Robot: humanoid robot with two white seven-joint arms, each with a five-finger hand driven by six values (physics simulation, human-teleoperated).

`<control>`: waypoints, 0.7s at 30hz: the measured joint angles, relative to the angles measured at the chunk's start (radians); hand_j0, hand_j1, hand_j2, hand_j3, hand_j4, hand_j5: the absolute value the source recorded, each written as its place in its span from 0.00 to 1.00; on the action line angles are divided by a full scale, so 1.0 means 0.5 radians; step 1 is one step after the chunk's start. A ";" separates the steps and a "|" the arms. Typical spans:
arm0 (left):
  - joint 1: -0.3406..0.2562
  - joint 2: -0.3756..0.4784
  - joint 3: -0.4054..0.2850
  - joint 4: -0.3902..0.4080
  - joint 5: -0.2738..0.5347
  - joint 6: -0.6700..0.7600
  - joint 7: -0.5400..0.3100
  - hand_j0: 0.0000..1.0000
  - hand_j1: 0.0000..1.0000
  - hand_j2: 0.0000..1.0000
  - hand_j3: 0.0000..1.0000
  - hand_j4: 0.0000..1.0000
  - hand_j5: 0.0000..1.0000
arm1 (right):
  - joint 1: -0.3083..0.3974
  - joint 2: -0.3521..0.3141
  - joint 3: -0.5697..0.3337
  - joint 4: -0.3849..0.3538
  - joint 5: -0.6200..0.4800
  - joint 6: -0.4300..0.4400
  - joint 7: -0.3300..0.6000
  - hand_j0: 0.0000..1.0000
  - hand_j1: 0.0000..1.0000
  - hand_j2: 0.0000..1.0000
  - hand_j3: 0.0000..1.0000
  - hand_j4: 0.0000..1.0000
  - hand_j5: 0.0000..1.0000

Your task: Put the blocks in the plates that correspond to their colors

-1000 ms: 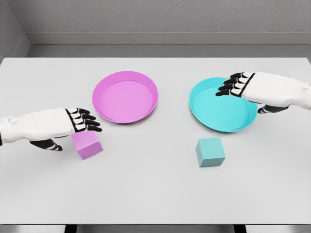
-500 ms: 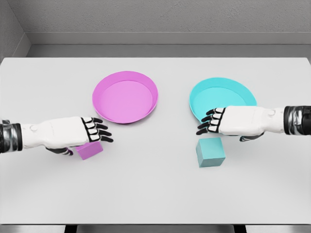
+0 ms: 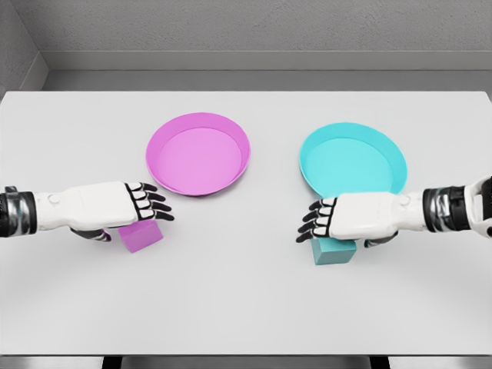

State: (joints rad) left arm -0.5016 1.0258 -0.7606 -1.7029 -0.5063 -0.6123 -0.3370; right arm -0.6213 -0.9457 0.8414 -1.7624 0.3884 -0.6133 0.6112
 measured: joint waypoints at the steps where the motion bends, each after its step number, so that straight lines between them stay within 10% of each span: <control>1: 0.000 -0.009 -0.001 0.001 -0.008 0.000 -0.007 1.00 1.00 1.00 1.00 1.00 1.00 | 0.000 0.001 0.017 0.000 0.001 0.000 0.000 1.00 1.00 1.00 1.00 1.00 1.00; 9: -0.003 -0.041 -0.022 0.001 -0.036 0.000 -0.049 0.79 0.79 0.79 0.79 0.79 0.79 | -0.031 0.027 0.053 0.000 0.003 0.000 0.000 0.76 0.76 0.76 0.76 0.76 0.76; 21: -0.083 -0.040 -0.025 -0.013 -0.039 0.000 -0.092 0.51 0.51 0.51 0.51 0.51 0.51 | -0.031 0.040 0.047 0.003 -0.004 0.004 -0.003 0.68 0.68 0.68 0.68 0.68 0.68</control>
State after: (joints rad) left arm -0.5430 1.0055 -0.7733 -1.7094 -0.5258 -0.6124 -0.3832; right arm -0.6366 -0.9259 0.8647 -1.7611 0.3866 -0.6115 0.6096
